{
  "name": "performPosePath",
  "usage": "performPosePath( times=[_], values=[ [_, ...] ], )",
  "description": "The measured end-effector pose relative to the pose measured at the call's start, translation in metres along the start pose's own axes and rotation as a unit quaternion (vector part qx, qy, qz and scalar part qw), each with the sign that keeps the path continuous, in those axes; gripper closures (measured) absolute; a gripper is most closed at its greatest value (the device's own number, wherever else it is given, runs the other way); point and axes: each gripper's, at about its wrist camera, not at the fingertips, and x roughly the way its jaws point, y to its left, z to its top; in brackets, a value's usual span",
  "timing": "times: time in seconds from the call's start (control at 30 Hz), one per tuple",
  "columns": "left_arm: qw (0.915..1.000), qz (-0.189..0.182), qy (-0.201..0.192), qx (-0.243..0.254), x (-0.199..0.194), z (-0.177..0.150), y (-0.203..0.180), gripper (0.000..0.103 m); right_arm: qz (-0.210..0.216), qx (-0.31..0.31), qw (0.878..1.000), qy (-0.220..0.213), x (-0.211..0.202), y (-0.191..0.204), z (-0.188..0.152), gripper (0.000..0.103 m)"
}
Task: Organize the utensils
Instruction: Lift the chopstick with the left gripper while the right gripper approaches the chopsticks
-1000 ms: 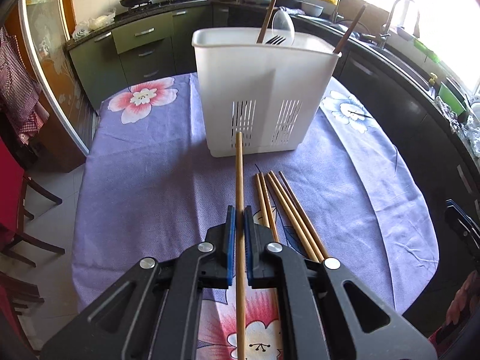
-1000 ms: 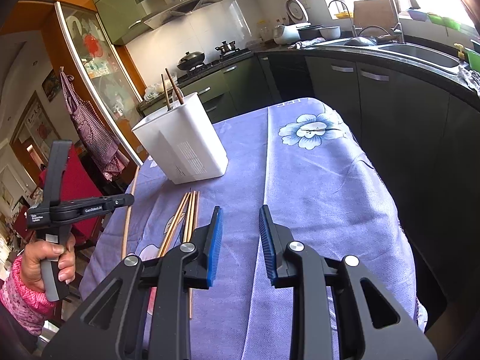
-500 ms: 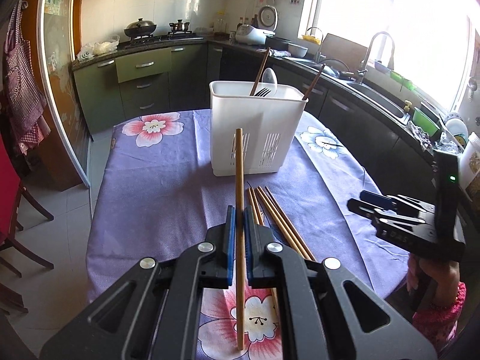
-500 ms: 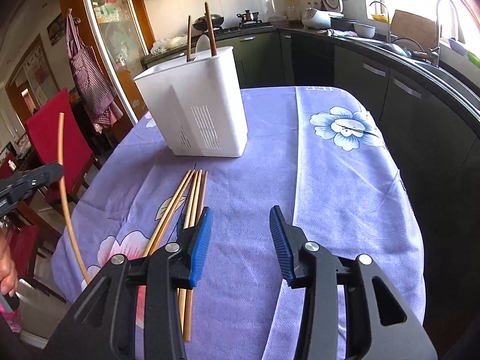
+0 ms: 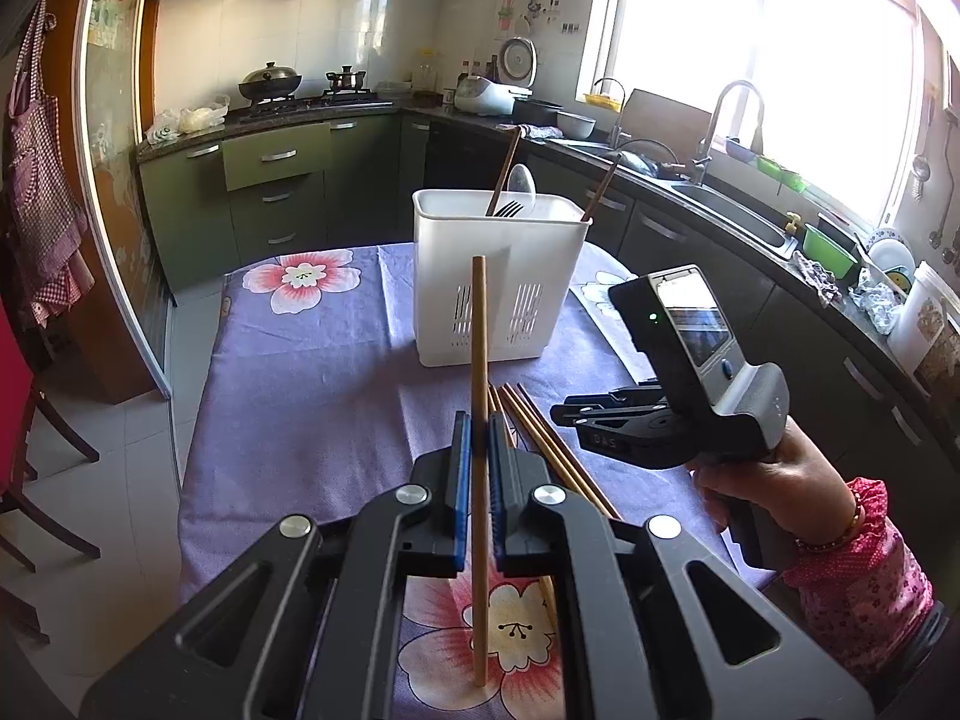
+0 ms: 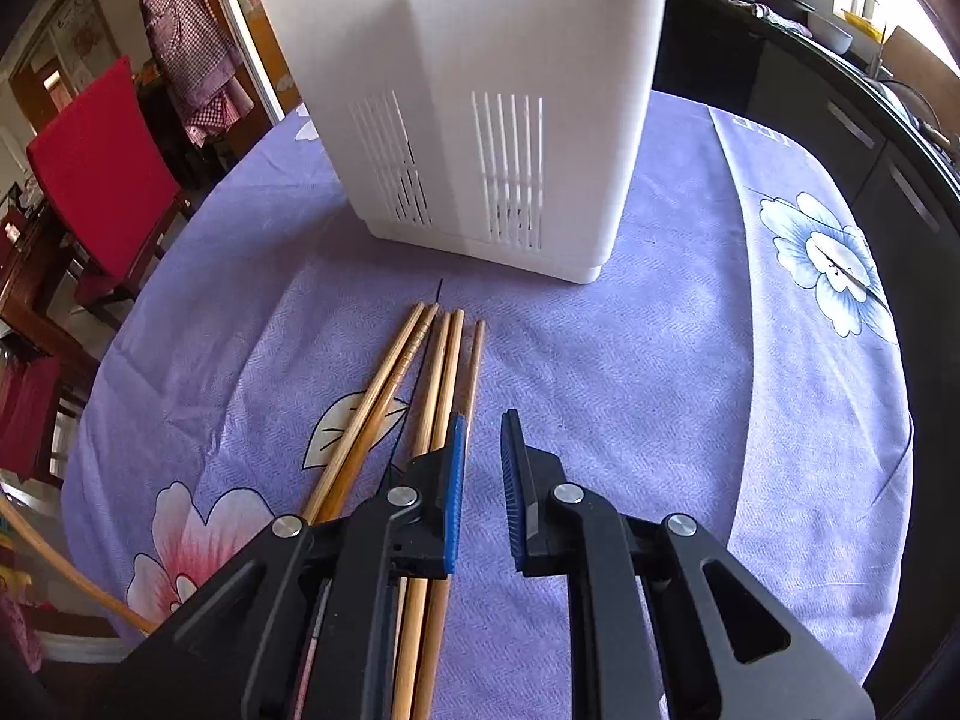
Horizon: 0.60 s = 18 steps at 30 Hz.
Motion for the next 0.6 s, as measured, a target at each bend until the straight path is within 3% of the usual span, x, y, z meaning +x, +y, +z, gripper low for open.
performPosePath(
  times=[0.6],
  values=[
    [1.0000, -0.003, 0.001, 0.005, 0.001, 0.001, -0.002, 0.097, -0.068, -0.053, 0.996, 0.028, 0.020, 0.025, 0.001, 0.090]
  ],
)
